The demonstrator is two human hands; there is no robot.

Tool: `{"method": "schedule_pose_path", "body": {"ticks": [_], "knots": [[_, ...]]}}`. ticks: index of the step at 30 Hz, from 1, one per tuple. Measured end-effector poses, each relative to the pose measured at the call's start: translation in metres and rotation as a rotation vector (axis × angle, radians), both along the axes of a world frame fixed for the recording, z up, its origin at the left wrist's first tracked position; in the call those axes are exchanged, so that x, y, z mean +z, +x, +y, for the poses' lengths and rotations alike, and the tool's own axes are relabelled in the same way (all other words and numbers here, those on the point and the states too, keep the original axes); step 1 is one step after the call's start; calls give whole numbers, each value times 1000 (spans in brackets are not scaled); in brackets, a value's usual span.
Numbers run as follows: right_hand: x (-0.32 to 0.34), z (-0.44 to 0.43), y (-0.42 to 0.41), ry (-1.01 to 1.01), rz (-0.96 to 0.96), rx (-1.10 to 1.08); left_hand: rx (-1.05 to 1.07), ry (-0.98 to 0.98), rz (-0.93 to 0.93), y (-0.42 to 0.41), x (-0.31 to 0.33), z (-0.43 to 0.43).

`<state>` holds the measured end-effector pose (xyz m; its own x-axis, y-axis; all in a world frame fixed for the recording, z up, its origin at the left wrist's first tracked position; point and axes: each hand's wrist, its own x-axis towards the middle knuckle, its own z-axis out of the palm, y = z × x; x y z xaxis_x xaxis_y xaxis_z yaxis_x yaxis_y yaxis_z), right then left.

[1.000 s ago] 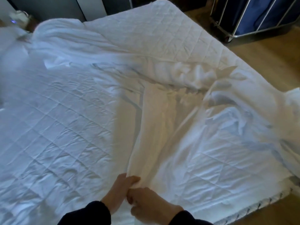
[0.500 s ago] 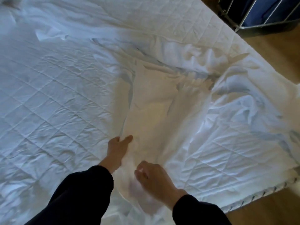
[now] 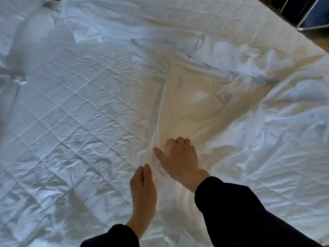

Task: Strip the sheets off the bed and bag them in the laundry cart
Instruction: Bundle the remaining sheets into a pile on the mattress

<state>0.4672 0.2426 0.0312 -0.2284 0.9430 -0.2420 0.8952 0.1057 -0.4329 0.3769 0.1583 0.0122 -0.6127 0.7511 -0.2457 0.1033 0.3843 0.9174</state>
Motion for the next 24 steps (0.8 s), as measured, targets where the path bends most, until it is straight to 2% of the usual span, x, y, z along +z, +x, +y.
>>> {"method": "schedule_pose_path", "body": {"ticks": [5, 7, 9, 10, 14, 17, 18, 20, 22, 24], "knots": [[-19, -5, -9, -119, -243, 169, -182, -161, -60, -13, -28, -18], [-30, -5, -6, -151, -274, 178, -135, -199, -249, -18, -30, 6], [-35, -4, -3, -222, -204, 161, -55, -227, -506, -22, -27, 32], [-36, -2, -2, -266, -152, 148, -50, -242, -552, -25, -27, 44], [-37, 9, 3, -373, 35, -35, -200, -299, -297, -33, -33, 91], [-33, 13, 10, -569, 265, -108, -290, -338, -150, -31, -32, 121], [-30, 13, 11, -647, 293, -62, -313, -353, -161, -31, -29, 131], [-24, 13, 12, -743, 213, 96, -311, -375, -267, -34, -28, 148], [-18, 15, 11, -768, 111, 220, -257, -390, -409, -41, -27, 157], [-13, 19, 5, -719, 40, 249, -125, -354, -435, -48, -30, 159]]}}
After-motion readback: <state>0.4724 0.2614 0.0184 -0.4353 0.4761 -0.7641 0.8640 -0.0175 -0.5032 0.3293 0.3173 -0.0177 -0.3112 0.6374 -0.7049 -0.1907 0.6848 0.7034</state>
